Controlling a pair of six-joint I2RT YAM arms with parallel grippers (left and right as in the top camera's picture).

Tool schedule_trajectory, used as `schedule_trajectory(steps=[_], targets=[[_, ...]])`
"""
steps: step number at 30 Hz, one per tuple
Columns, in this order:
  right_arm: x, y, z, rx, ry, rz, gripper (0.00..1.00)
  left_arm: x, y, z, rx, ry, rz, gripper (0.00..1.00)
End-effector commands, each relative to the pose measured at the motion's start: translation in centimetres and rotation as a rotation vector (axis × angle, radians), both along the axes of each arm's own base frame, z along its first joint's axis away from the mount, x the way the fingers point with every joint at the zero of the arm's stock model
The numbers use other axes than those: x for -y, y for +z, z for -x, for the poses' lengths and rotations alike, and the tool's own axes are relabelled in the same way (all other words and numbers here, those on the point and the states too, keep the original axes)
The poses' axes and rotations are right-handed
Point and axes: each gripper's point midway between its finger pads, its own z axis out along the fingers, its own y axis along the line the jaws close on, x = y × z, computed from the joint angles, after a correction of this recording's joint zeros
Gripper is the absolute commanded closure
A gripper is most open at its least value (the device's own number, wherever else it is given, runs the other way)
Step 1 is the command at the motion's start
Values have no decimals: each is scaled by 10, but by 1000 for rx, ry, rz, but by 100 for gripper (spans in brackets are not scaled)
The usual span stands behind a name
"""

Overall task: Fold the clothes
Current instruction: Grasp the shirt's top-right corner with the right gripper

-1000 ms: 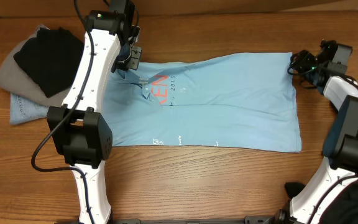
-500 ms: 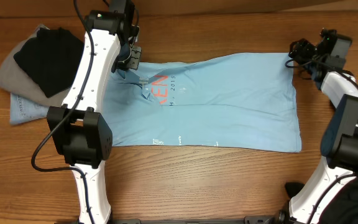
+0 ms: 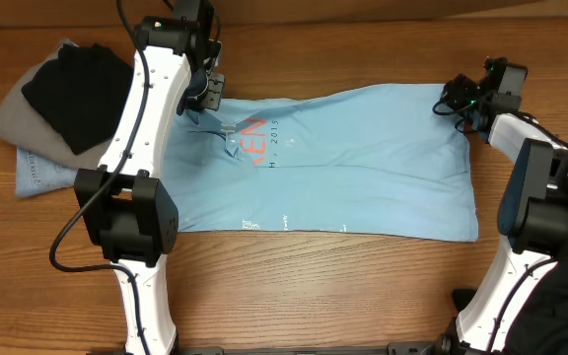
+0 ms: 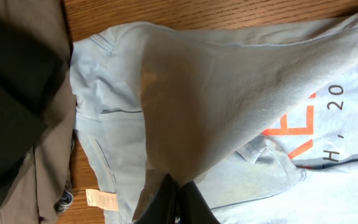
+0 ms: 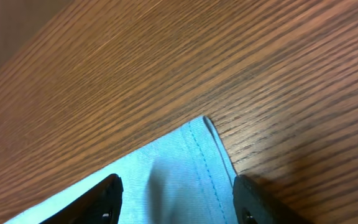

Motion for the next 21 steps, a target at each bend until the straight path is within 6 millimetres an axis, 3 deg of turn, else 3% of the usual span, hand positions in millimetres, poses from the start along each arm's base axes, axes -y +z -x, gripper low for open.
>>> schedule_trajectory(steps=[1, 11, 15, 21], targets=[[12, -5, 0, -14, -29, 28, 39, 0, 9, -6, 32, 12, 16, 96], [19, -7, 2, -26, -55, 62, 36, 0, 9, -7, 35, 11, 17, 96], [8, -18, 2, -41, -22, 36, 37, 1, 9, -9, 45, 12, 19, 96], [-12, -28, 1, -47, 44, -18, 51, 3, 9, -9, 44, 8, 33, 96]])
